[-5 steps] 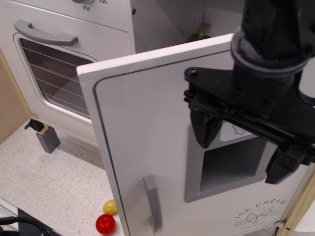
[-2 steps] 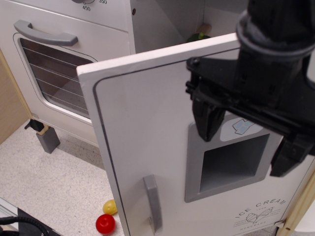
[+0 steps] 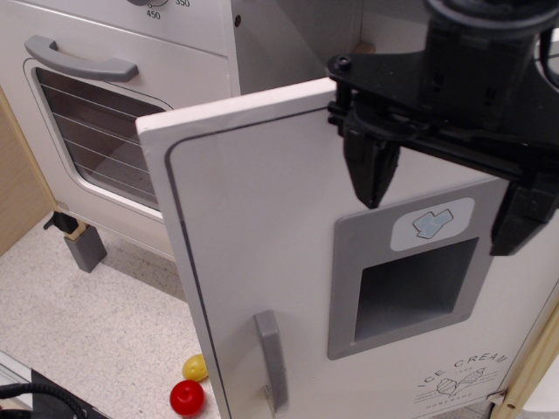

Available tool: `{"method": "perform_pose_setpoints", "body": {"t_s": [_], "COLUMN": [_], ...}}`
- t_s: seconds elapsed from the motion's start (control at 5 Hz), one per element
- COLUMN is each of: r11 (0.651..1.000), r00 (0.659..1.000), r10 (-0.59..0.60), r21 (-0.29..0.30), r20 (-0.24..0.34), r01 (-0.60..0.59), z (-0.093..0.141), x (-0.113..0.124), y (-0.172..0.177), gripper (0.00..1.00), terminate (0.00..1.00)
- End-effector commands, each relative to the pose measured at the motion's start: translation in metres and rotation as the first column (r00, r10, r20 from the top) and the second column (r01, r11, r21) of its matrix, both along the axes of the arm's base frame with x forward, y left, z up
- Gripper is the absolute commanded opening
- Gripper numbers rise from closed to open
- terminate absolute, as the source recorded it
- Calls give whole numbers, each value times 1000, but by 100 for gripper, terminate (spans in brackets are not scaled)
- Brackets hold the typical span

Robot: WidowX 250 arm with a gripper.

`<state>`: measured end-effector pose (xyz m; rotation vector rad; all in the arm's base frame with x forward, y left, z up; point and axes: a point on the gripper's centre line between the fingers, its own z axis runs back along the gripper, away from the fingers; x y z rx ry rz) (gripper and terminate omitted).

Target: Close fridge

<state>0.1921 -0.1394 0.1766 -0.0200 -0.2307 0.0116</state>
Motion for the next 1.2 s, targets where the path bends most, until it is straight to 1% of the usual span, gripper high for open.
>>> {"method": "perform_pose_setpoints", "body": {"t_s": [0.0, 0.2, 0.6, 0.8, 1.0], "r11": [998, 995, 987, 986, 985], "r00": [994, 985, 973, 968, 965], "r10": [62, 104, 164, 165, 174], "r21": [-24, -23, -29, -38, -37], "r20": [95, 134, 163, 190, 198], "r01": [-60, -102, -161, -161, -170], "z": [16, 21, 23, 22, 18], "x": [16, 31, 55, 66, 73], "y": [10, 20, 42, 52, 61], "gripper": [100, 100, 100, 100, 100], "terminate": [0, 0, 0, 0, 0]}}
